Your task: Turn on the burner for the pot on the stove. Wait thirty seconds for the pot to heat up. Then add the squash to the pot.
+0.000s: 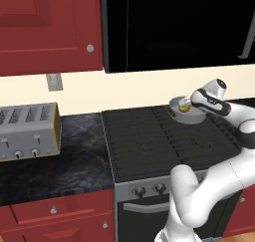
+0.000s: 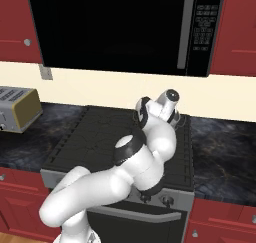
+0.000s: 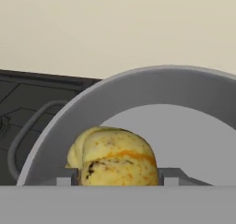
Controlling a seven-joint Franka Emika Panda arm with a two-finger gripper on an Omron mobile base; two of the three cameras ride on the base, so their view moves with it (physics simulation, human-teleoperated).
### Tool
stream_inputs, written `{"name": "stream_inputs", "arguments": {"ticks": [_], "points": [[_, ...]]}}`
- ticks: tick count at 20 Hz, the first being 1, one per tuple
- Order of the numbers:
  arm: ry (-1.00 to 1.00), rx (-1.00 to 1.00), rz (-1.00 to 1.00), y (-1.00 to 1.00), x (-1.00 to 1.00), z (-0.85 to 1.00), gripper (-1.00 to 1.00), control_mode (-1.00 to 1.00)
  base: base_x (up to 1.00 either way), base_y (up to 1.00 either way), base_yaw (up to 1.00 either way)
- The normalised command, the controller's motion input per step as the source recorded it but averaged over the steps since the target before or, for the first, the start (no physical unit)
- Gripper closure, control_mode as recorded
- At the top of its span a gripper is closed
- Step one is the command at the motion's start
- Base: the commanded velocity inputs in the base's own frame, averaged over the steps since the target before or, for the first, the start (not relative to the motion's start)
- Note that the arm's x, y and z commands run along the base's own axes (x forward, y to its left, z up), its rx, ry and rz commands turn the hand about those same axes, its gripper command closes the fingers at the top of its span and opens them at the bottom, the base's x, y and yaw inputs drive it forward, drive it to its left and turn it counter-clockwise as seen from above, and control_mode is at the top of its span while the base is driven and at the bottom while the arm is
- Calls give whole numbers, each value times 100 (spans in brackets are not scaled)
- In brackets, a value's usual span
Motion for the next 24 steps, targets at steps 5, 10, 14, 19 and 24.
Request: {"name": "stream_inputs", "arguments": {"ticks": [5, 10, 14, 19, 24], "points": [[1, 0, -4, -4, 24, -30, 100, -100, 0, 0, 0], [13, 0, -6, -1, 28, -13, 100, -100, 0, 0, 0], [22, 0, -8, -8, 23, -1, 100, -100, 0, 0, 0], [8, 0, -8, -1, 24, -35, 100, -100, 0, 0, 0], [0, 0, -8, 0, 6, -55, -100, -100, 0, 0, 0]]}}
